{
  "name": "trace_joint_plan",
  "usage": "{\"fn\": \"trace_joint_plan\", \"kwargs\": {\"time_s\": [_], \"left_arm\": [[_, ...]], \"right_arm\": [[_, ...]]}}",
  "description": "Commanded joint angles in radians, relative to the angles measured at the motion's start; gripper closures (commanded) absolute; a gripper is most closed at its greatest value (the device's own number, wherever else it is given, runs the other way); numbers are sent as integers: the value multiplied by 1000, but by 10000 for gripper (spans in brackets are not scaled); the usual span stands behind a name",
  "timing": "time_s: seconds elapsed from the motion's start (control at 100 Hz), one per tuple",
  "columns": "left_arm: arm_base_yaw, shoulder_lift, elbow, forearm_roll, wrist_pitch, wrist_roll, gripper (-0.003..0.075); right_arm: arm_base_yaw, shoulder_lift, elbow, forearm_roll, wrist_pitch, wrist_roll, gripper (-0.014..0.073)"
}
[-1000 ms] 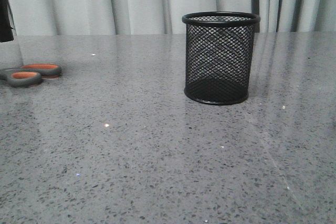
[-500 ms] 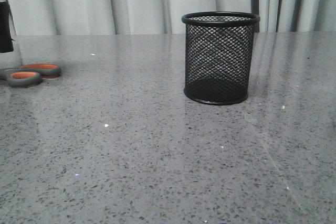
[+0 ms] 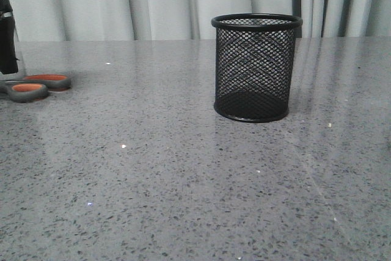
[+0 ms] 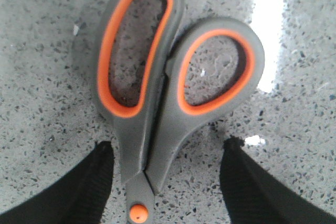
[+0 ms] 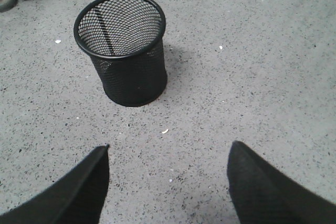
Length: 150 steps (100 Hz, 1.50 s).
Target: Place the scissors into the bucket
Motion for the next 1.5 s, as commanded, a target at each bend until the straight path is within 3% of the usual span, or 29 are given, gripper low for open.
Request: {"fn": "trace_joint_plan", "kwargs": {"time_s": [0.0, 1.16, 1.49], "left_arm": [[7, -44, -28, -25, -8, 2, 306], [8, 15, -38, -65, 29, 4, 312], [8, 15, -38, -67, 30, 4, 498]], "right_arm": [[4, 7, -34, 2, -71, -11, 159], [4, 7, -34, 2, -74, -11, 159], [4, 7, -34, 2, -77, -11, 159]]}}
